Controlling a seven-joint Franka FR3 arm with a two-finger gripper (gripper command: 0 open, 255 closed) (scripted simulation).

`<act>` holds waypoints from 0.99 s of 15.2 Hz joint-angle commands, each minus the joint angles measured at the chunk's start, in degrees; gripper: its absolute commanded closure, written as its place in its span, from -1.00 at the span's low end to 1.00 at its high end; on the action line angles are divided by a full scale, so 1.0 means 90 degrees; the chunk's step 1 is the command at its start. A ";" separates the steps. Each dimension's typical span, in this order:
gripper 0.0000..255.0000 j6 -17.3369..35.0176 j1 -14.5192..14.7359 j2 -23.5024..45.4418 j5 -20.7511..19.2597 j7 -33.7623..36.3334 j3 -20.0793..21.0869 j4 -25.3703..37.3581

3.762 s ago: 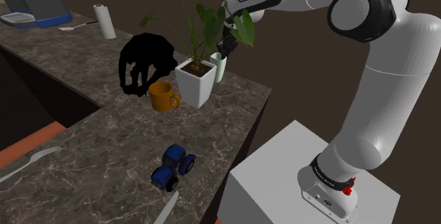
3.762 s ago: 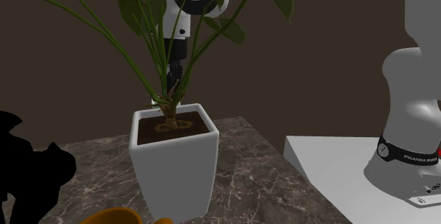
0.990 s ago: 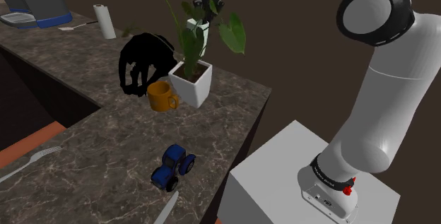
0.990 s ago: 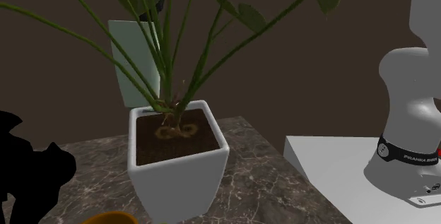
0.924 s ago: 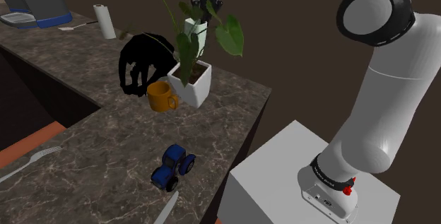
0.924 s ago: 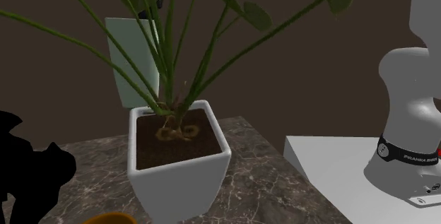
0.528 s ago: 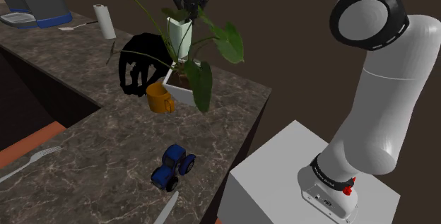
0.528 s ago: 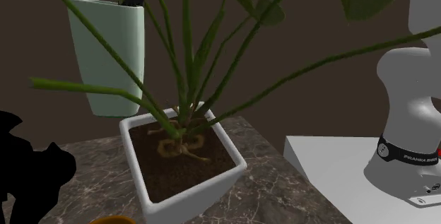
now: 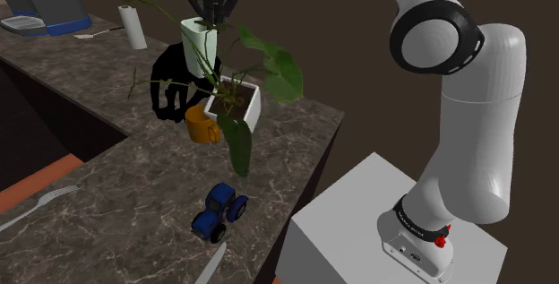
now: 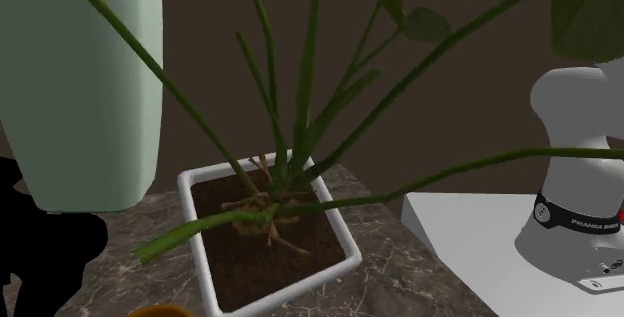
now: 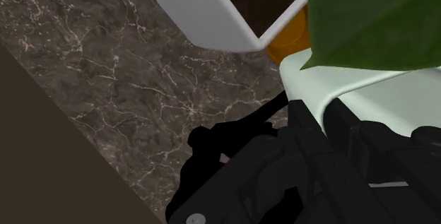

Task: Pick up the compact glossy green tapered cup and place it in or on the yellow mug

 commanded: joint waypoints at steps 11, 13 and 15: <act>1.00 0.1363 -0.0044 -0.0575 0.0037 0.0009 0.0004 -0.1936; 1.00 0.1561 -0.0049 -0.0624 0.0040 0.0008 0.0004 -0.2182; 1.00 0.1752 -0.0054 -0.0663 0.0043 0.0006 0.0003 -0.2413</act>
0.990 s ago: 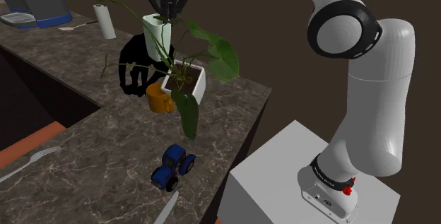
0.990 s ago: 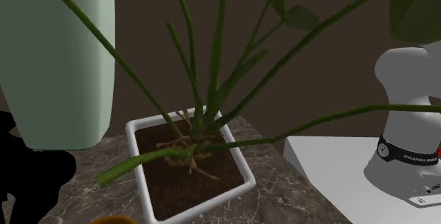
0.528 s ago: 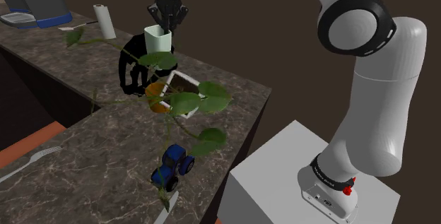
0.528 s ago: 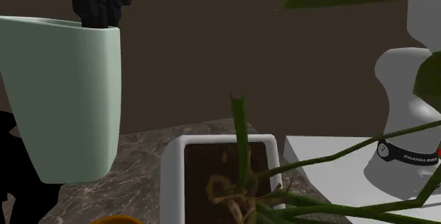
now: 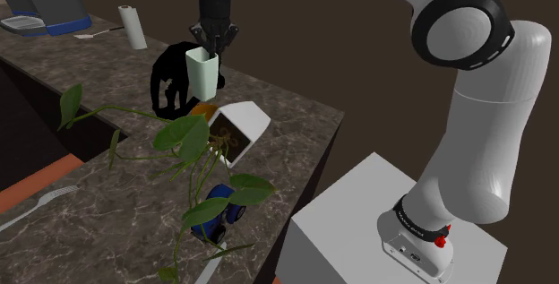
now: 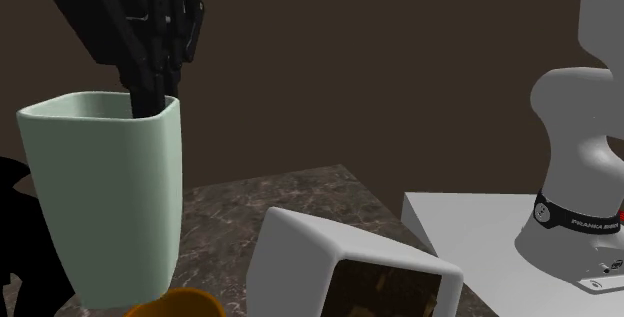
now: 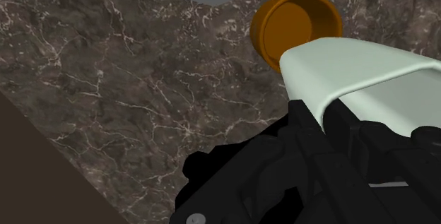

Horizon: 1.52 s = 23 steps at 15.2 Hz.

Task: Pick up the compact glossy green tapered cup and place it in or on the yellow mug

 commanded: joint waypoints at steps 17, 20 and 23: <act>1.00 0.0980 -0.0018 -0.0088 0.0006 -0.0008 -0.0004 -0.1060; -1.00 0.0981 -0.0017 -0.0081 0.0005 -0.0007 -0.0004 -0.1055; -1.00 0.0980 -0.0018 -0.0088 0.0006 -0.0008 -0.0004 -0.1060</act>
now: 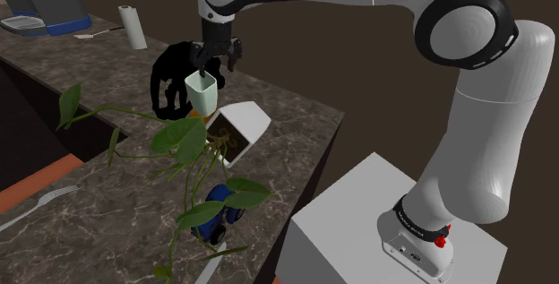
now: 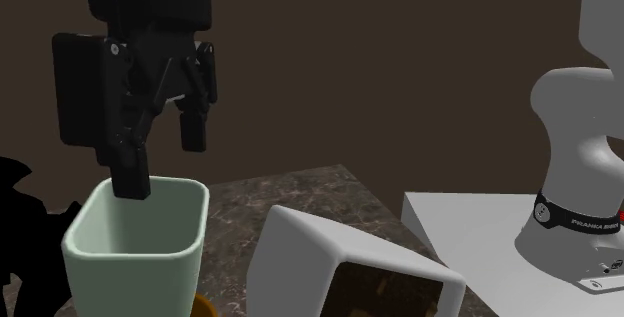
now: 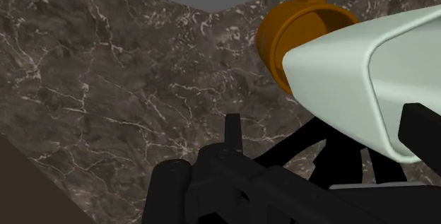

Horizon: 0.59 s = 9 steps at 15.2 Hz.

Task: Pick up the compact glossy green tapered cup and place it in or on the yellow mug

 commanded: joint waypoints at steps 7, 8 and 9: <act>-1.00 -0.0781 0.0002 -0.0063 0.0006 -0.0005 0.0003 0.0719; -1.00 -0.0781 0.0002 -0.0063 0.0006 -0.0005 0.0003 0.0719; -1.00 -0.0781 0.0002 -0.0063 0.0006 -0.0005 0.0003 0.0719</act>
